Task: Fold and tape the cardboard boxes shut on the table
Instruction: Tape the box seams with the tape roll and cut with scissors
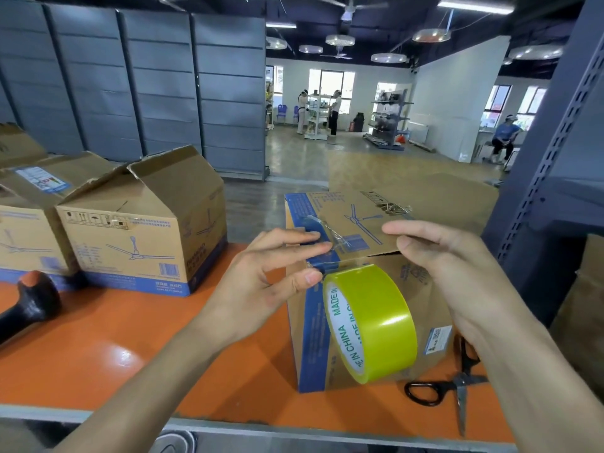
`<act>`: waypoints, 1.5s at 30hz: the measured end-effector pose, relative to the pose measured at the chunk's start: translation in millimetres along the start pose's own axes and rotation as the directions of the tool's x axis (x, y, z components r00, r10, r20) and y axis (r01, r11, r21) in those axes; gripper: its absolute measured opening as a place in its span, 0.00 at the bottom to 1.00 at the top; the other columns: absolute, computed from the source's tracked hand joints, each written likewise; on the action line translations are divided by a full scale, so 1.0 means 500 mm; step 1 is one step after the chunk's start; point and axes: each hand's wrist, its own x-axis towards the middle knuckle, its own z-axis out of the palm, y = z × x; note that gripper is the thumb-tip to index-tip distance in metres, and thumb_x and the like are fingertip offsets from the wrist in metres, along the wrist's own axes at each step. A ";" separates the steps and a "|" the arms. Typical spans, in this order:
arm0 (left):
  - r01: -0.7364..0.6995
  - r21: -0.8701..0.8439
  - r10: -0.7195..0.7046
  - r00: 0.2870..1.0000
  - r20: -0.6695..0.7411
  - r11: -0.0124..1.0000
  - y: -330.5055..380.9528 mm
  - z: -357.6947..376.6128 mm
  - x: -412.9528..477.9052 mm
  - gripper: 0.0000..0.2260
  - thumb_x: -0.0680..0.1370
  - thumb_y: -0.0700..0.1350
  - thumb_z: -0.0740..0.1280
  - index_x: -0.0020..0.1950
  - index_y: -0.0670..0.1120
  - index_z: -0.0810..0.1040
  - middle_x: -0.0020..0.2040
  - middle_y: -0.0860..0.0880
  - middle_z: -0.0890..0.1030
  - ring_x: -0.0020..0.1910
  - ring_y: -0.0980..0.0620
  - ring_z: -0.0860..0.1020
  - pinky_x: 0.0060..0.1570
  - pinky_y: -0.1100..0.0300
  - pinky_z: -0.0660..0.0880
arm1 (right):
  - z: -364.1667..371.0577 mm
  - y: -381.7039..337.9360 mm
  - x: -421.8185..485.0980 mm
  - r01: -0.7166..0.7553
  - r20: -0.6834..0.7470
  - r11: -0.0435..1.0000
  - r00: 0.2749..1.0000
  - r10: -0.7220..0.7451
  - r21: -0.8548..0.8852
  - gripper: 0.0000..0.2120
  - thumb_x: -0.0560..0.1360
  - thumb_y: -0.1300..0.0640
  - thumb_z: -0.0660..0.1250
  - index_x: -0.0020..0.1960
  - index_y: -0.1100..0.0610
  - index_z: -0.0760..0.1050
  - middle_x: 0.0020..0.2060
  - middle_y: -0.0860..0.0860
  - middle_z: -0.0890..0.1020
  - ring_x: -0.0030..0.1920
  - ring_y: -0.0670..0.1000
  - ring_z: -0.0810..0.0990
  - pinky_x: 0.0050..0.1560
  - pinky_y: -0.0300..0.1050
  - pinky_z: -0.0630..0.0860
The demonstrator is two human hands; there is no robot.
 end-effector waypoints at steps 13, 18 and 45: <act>-0.009 -0.022 0.007 0.998 -0.060 1.000 -0.007 0.014 -0.002 0.16 0.80 0.49 0.68 0.67 0.49 0.81 0.67 0.56 0.78 0.73 0.55 0.71 0.75 0.48 0.66 | -0.006 0.014 -0.012 0.075 0.011 0.955 0.997 -0.075 -0.287 0.10 0.81 0.48 0.66 0.60 0.37 0.80 0.47 0.43 0.83 0.56 0.43 0.76 0.49 0.29 0.70; -0.009 -0.023 0.007 0.995 -0.099 1.000 -0.007 0.023 -0.003 0.15 0.81 0.48 0.67 0.66 0.48 0.82 0.67 0.56 0.79 0.72 0.54 0.72 0.74 0.51 0.67 | -0.012 0.022 -0.027 0.051 -0.062 0.797 0.992 -0.110 -0.602 0.23 0.77 0.35 0.61 0.71 0.37 0.72 0.52 0.51 0.74 0.67 0.45 0.56 0.68 0.52 0.65; 0.019 -0.181 -0.065 0.965 -0.254 0.983 0.004 0.058 -0.002 0.11 0.80 0.47 0.68 0.59 0.49 0.85 0.62 0.55 0.82 0.68 0.57 0.75 0.68 0.66 0.68 | -0.037 0.016 0.017 -0.002 -0.039 0.968 0.999 -0.008 -0.252 0.07 0.71 0.50 0.78 0.46 0.39 0.84 0.31 0.45 0.82 0.41 0.46 0.83 0.48 0.45 0.74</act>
